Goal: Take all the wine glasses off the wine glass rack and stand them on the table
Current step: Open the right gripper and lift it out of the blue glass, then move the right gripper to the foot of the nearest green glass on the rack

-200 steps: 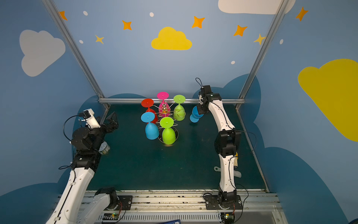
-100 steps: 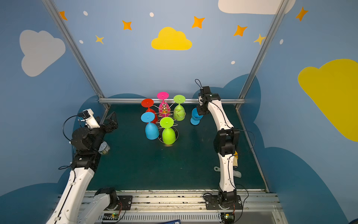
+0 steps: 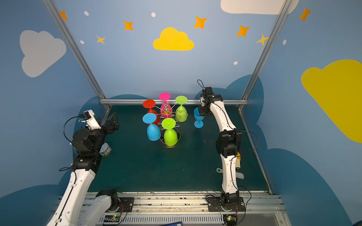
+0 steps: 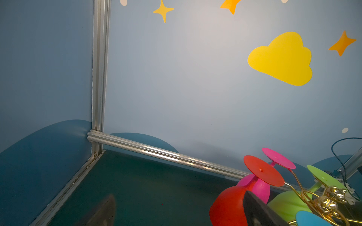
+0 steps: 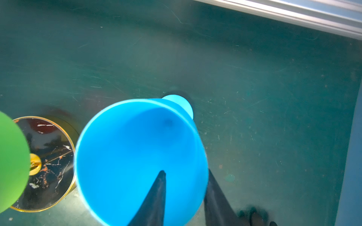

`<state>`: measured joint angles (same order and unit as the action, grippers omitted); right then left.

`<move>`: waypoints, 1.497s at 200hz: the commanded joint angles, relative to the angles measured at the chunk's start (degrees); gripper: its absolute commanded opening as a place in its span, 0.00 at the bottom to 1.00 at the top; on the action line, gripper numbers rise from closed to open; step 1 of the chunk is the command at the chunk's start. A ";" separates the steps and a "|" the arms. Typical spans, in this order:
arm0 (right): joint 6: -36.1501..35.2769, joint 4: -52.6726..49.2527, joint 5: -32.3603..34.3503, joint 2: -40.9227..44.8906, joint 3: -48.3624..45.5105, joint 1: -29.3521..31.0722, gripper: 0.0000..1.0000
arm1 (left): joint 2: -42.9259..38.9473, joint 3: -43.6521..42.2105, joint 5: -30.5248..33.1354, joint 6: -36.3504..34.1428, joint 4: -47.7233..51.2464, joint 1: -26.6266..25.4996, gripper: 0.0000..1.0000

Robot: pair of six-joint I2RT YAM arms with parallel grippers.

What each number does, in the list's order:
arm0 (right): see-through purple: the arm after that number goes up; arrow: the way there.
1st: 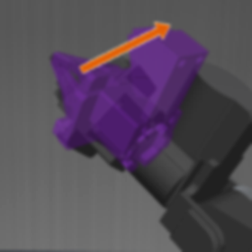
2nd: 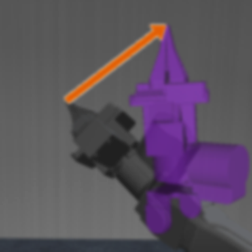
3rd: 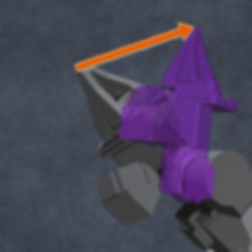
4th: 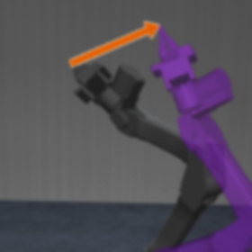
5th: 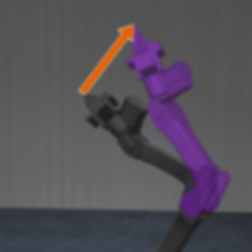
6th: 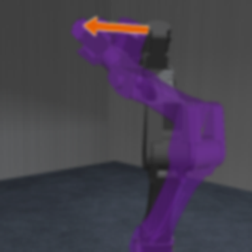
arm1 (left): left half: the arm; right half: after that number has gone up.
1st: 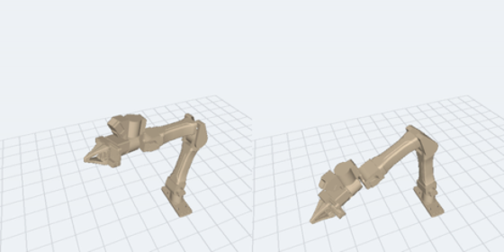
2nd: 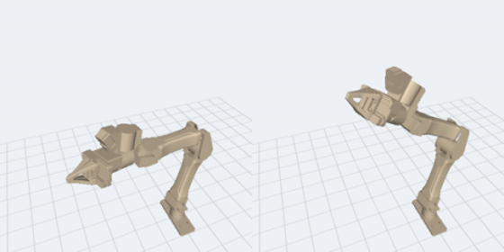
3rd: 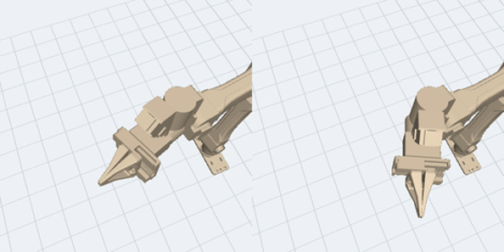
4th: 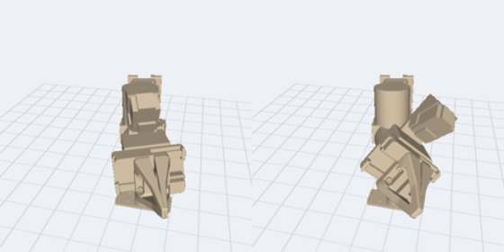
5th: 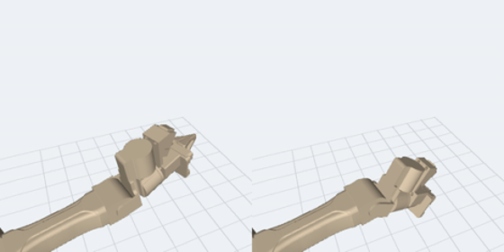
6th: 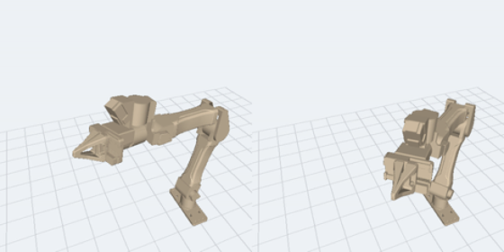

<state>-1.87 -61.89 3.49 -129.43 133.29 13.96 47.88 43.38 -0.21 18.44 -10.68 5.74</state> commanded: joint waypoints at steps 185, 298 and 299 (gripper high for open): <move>12.60 14.36 -17.51 24.47 -16.62 -4.26 0.41 | -0.77 -0.66 0.38 0.37 -0.17 0.33 1.00; 32.36 48.34 -36.37 67.59 -71.22 -0.36 0.48 | -0.15 -1.01 -0.19 1.92 -0.84 0.42 1.00; 32.63 48.61 -36.28 67.79 -71.45 -0.13 0.48 | -0.20 -1.01 -0.21 1.94 -0.88 0.41 1.00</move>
<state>24.18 -19.88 -28.60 -64.95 66.32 11.11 47.92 42.70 -0.23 19.81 -10.68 5.89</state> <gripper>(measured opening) 0.483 0.996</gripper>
